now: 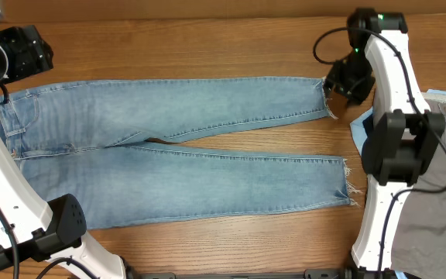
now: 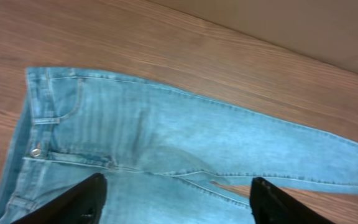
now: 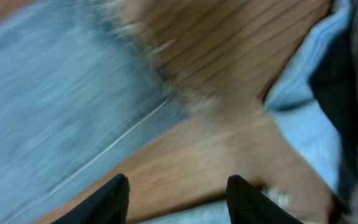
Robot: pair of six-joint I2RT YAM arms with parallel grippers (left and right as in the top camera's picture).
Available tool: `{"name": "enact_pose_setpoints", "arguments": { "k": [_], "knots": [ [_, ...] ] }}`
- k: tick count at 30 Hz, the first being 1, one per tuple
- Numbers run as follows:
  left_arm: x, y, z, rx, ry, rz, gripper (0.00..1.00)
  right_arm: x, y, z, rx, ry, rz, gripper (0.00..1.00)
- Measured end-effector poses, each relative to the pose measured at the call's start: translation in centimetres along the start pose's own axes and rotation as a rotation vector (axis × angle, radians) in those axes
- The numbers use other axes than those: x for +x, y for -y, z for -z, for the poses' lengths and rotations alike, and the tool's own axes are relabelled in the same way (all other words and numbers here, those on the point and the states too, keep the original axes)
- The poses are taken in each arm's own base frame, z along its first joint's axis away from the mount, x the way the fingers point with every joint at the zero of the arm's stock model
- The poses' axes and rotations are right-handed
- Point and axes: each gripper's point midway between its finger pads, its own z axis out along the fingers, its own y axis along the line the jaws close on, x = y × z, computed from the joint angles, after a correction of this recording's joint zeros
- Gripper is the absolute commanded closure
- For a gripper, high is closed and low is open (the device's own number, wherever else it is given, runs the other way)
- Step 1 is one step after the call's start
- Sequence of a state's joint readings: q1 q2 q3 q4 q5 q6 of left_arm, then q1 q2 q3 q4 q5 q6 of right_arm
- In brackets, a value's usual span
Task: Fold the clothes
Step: 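Spread the jeans flat, left gripper at waistband, right at leg hem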
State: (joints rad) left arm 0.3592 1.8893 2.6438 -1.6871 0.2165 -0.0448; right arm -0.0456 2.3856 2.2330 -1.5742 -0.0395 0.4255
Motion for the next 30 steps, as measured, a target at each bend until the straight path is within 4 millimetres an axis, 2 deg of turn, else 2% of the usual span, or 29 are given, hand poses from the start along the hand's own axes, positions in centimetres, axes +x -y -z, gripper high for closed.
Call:
{"name": "enact_pose_setpoints", "arguments": {
  "k": [4,8,10,13,15,17,18,19,22,25,26,30],
  "knots": [
    [0.2,1.4,-0.1,0.047,-0.007,-0.016,0.29,-1.0,1.0,-4.0,-0.033,-0.082,0.033,0.49],
    [0.4,2.8,0.3,0.071,-0.004,-0.043,0.32,-0.6,0.7,-6.1,-0.091,-0.125,0.092,0.47],
    [0.7,3.2,1.2,0.066,0.012,-0.058,0.31,-0.6,0.2,-6.7,-0.111,-0.123,0.114,0.48],
    [1.6,3.5,3.9,0.046,0.054,-0.075,0.29,-0.5,-0.6,-6.8,-0.148,-0.096,0.148,0.58],
    [2.7,3.5,6.5,0.026,0.096,-0.085,0.27,-0.5,-1.4,-6.8,-0.203,-0.081,0.183,0.77],
    [4.1,3.4,9.2,0.004,0.140,-0.090,0.26,-0.6,-2.1,-6.9,-0.246,-0.068,0.213,0.92],
    [4.9,3.3,10.3,-0.003,0.155,-0.092,0.27,-0.8,-2.5,-6.9,-0.266,-0.059,0.228,0.96],
    [5.7,3.2,11.3,-0.013,0.171,-0.093,0.27,-1.0,-2.7,-6.9,-0.274,-0.050,0.227,0.96],
    [7.9,2.6,12.6,-0.048,0.170,-0.082,0.26,-2.1,-3.0,-6.4,-0.288,-0.013,0.238,0.96],
    [9.6,1.2,11.4,-0.107,0.108,-0.047,0.26,-5.1,-3.6,-4.5,-0.319,0.073,0.240,0.95],
    [9.8,1.0,11.0,-0.118,0.094,-0.040,0.25,-5.9,-3.7,-3.4,-0.334,0.103,0.239,0.88],
    [12.0,-2.2,6.7,-0.259,-0.074,0.067,0.26,-8.7,-2.3,2.2,-0.359,0.217,0.198,0.64]
  ]
}}
